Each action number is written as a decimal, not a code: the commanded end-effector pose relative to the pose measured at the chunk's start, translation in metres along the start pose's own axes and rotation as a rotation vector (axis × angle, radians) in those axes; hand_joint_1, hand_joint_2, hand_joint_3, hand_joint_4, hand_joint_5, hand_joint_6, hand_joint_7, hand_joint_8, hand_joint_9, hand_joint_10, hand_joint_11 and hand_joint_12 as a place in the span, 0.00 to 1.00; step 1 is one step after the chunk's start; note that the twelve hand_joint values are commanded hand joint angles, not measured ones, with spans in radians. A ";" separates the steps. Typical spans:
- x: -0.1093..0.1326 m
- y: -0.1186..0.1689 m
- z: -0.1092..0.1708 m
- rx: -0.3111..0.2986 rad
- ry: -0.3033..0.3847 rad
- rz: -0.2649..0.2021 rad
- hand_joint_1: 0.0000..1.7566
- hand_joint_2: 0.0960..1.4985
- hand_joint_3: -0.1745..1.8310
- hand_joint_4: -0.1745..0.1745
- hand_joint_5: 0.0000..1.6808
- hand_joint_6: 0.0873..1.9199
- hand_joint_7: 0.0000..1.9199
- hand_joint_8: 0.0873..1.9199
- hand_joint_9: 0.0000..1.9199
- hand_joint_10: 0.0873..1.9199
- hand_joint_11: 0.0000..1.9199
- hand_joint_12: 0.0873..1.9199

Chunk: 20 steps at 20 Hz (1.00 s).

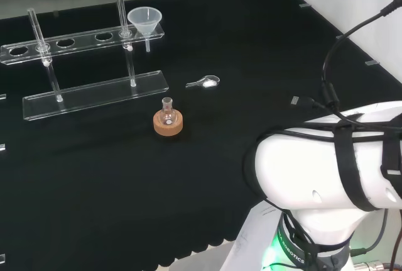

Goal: Pick up the funnel from the transparent funnel stand.

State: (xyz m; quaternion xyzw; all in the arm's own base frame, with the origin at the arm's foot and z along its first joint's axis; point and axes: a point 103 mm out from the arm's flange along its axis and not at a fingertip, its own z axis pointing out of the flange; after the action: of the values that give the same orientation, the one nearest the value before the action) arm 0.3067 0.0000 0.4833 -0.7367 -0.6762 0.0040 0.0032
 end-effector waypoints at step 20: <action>0.003 0.036 0.025 0.046 -0.052 0.047 0.00 0.77 0.31 0.59 0.05 0.00 0.00 0.06 0.03 0.29 0.01 0.70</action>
State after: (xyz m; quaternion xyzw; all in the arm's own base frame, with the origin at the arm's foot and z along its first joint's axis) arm 0.3244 -0.0051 0.4687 -0.7505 -0.6601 0.0322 0.0011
